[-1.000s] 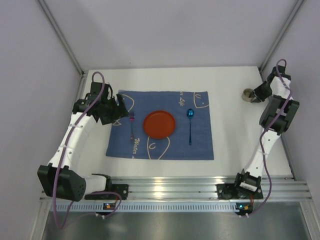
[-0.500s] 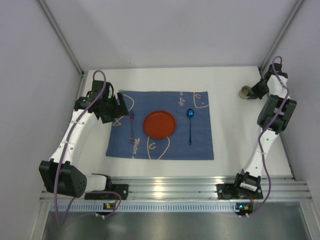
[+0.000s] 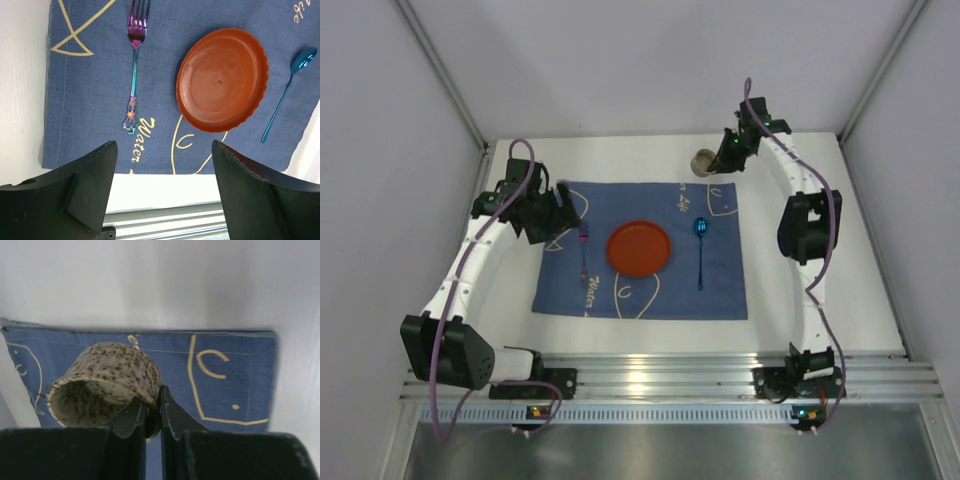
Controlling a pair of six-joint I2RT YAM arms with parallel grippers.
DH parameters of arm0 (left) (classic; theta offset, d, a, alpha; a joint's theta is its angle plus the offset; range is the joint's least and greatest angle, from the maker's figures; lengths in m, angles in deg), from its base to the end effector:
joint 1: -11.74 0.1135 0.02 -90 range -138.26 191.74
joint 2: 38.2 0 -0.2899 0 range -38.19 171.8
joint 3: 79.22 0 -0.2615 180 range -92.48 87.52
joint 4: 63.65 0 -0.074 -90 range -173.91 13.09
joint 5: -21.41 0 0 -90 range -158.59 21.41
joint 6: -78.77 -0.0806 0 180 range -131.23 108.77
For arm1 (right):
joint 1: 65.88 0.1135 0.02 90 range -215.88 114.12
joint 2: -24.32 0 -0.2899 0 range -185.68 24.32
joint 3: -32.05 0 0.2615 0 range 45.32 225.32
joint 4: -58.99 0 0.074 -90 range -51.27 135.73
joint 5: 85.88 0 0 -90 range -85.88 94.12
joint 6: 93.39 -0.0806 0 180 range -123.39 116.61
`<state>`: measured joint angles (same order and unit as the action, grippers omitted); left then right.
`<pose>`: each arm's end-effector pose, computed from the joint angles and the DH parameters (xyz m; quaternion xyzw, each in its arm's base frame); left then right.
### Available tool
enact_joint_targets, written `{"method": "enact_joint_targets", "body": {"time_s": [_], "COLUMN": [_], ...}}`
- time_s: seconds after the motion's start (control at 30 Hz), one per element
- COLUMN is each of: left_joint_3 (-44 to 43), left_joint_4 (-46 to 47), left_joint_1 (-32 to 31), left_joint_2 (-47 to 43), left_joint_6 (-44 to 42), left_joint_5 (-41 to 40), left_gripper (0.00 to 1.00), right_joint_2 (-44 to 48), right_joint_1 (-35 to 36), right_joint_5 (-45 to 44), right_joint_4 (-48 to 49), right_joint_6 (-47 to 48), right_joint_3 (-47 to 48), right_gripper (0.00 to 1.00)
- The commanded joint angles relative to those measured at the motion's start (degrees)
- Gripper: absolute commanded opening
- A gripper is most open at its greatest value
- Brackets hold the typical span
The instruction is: Set the dinner table for one person
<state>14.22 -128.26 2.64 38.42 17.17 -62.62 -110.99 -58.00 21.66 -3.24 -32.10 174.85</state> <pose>0.2945 -0.0557 0.3149 -0.1439 0.9407 -0.1444 0.2710 0.5637 0.1025 0.2283 0.1249 0.9347 0.2319 0.2386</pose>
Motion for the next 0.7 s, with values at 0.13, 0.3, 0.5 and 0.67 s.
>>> {"method": "enact_joint_targets", "body": {"time_s": [0.13,0.3,0.5,0.67], "left_joint_3": [0.34,1.75,2.19,3.16], "left_joint_4": [0.73,0.2,-0.5,-0.85], "left_joint_1": [-0.13,-0.13,-0.13,-0.13], "left_joint_2": [-6.13,-8.67,-10.26,-11.31], "left_joint_6": [1.3,2.36,3.41,4.29], "left_joint_5": [-1.32,-1.76,-1.58,-0.8], "left_gripper": [0.81,0.81,0.81,0.81], "right_joint_2": [0.66,0.57,-1.63,-2.24], "right_joint_1": [2.14,2.67,4.33,5.57], "right_joint_5": [-1.98,-5.32,-7.26,-8.05], "right_joint_4": [-1.21,-4.37,-7.72,-8.86], "right_joint_6": [-0.65,1.11,3.39,3.92], "right_joint_3": [-0.68,-3.05,-5.52,-7.45], "right_gripper": [0.0,0.0,0.0,0.0]}}
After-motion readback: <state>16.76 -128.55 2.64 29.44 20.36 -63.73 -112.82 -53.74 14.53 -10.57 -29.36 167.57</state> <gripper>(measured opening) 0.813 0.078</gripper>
